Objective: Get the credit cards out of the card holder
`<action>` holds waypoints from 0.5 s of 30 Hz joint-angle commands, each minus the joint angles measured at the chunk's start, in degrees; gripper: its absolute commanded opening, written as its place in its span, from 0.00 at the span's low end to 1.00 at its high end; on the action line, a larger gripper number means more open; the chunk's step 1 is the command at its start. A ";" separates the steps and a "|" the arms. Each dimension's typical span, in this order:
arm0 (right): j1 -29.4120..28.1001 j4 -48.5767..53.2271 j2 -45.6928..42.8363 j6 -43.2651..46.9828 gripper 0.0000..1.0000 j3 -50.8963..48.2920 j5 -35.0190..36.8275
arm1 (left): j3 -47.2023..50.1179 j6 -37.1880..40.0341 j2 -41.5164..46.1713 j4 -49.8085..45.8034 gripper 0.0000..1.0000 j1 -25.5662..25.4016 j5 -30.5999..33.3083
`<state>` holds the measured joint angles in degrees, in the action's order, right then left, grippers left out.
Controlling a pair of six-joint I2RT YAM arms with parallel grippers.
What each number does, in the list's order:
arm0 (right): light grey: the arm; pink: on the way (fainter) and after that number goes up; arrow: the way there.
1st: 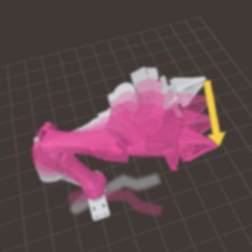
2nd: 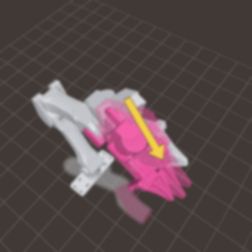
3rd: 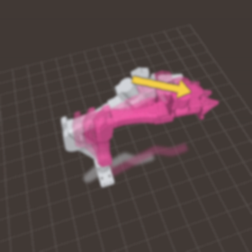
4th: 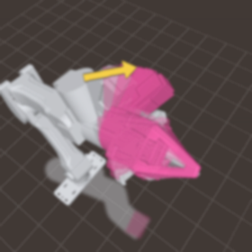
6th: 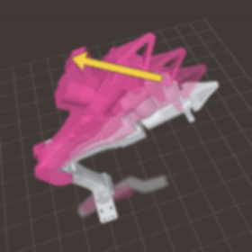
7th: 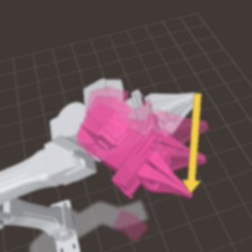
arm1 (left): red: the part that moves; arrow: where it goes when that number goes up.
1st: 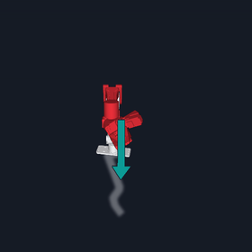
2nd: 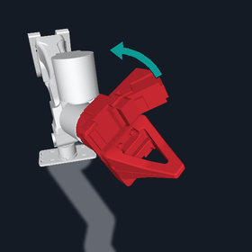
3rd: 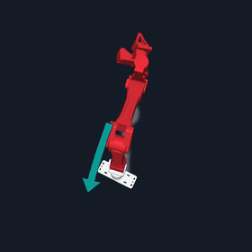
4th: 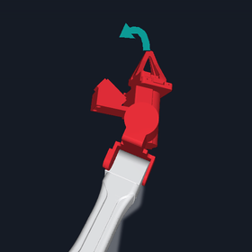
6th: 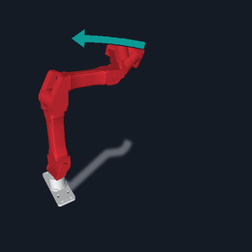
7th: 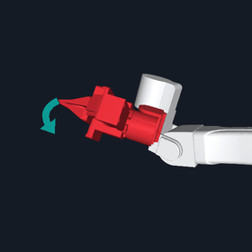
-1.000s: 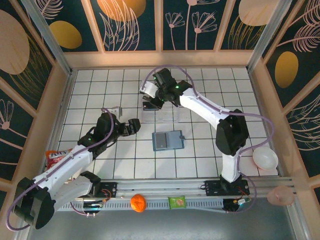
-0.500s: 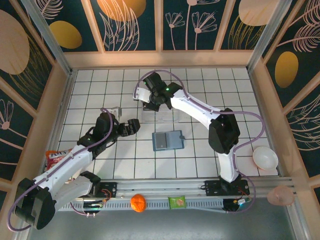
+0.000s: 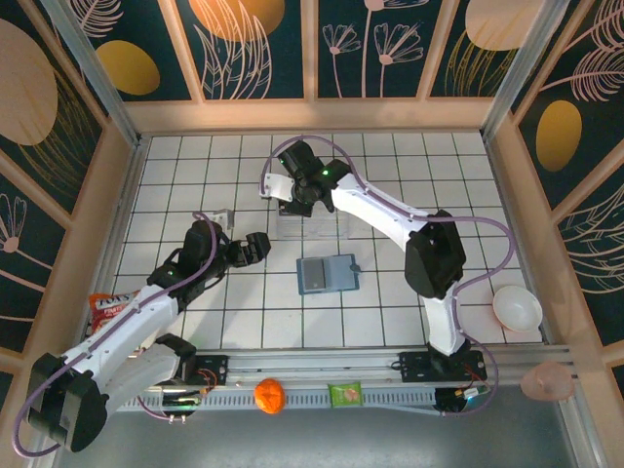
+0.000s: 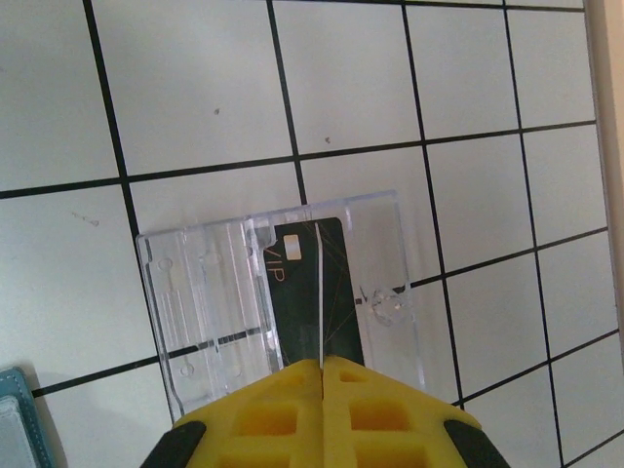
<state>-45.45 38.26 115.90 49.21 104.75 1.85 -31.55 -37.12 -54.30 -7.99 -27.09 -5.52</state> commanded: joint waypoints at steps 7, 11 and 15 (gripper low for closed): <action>1.23 -1.11 2.35 3.50 0.00 0.20 -0.28 | -1.30 0.34 -1.11 -1.92 0.99 0.68 1.10; 1.45 -2.13 2.58 4.31 0.00 -0.52 -0.16 | -1.40 0.25 -1.76 -1.77 0.99 0.91 1.02; 1.67 -2.30 2.70 4.58 0.00 -0.83 -0.62 | -1.58 0.15 -2.43 -1.68 0.99 1.13 1.04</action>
<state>-44.23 37.10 117.93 52.29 104.71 1.87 -31.55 -37.12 -56.23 -8.43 -26.39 -5.13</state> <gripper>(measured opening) 0.047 0.988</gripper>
